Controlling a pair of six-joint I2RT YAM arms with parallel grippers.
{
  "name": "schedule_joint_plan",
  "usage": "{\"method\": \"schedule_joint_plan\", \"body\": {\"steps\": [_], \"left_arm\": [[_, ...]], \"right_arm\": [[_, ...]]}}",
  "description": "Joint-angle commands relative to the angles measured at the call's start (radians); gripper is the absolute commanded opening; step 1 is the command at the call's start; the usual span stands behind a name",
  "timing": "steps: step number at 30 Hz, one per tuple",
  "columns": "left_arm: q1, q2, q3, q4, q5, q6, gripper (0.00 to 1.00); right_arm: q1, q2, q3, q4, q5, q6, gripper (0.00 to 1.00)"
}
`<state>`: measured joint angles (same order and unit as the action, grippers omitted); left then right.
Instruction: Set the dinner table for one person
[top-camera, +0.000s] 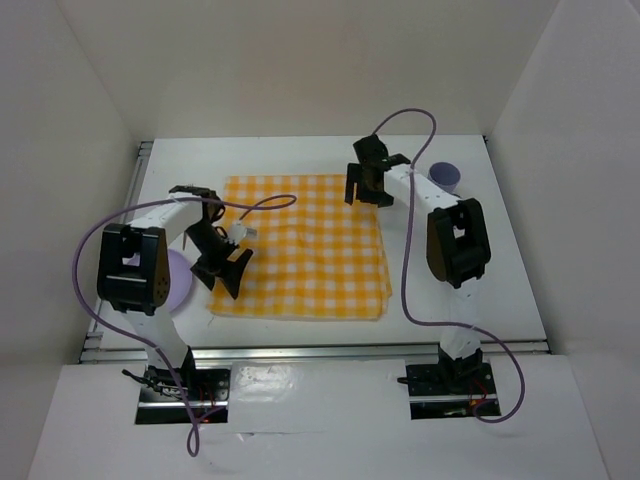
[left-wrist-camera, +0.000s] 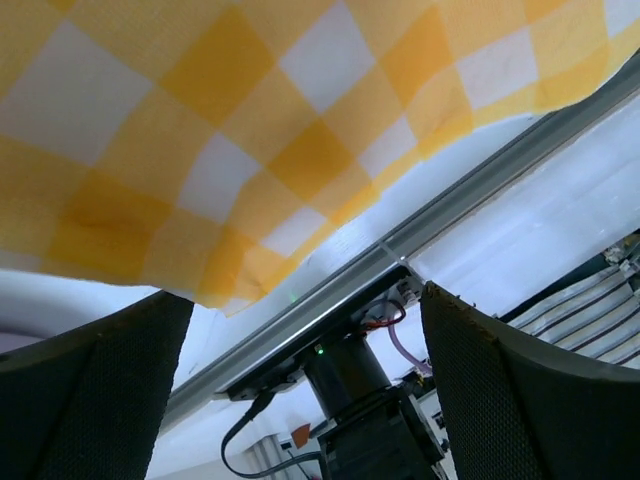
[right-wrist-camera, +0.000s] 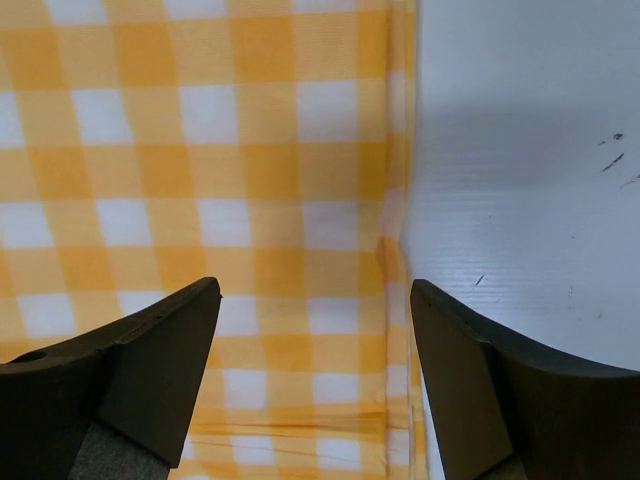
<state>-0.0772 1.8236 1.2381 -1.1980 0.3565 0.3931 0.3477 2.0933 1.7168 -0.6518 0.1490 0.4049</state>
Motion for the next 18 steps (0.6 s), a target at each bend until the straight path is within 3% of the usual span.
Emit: {"method": "schedule_joint_plan", "body": {"steps": [1, 4, 5, 9, 10, 11, 12, 14, 15, 18], "left_arm": [[-0.001, -0.078, 0.032, -0.057, -0.004, -0.005, 1.00], [-0.001, -0.124, 0.154, -0.068, -0.030, -0.045, 1.00], [-0.013, -0.133, 0.191, -0.058, -0.021, -0.059, 1.00], [-0.084, -0.142, 0.242, 0.079, -0.086, -0.127, 0.95], [-0.099, -0.126, 0.242, 0.099, -0.087, -0.138, 0.91], [-0.110, -0.077, 0.242, 0.100, -0.087, -0.138, 0.80], [-0.122, -0.049, 0.232, 0.124, -0.074, -0.138, 0.75], [-0.122, 0.027, 0.204, 0.150, -0.045, -0.149, 0.70], [-0.122, 0.052, 0.195, 0.166, -0.045, -0.161, 0.61], [-0.122, 0.120, 0.150, 0.216, -0.195, -0.226, 0.40]], "right_arm": [[0.095, -0.088, 0.020, 0.042, 0.108, -0.095, 0.85], [0.166, -0.166, -0.075, 0.084, 0.127, -0.065, 0.81], [0.166, -0.182, -0.110, 0.101, 0.028, -0.036, 0.77], [0.166, -0.194, -0.319, 0.192, -0.176, 0.121, 0.40], [0.166, -0.182, -0.330, 0.192, -0.190, 0.146, 0.16], [0.166, -0.162, -0.330, 0.192, -0.206, 0.169, 0.06], [0.166, -0.162, -0.347, 0.202, -0.239, 0.185, 0.00], [0.166, -0.162, -0.400, 0.236, -0.253, 0.224, 0.00], [0.166, -0.162, -0.414, 0.236, -0.253, 0.245, 0.00], [0.149, -0.162, -0.454, 0.184, -0.180, 0.327, 0.00]]}}
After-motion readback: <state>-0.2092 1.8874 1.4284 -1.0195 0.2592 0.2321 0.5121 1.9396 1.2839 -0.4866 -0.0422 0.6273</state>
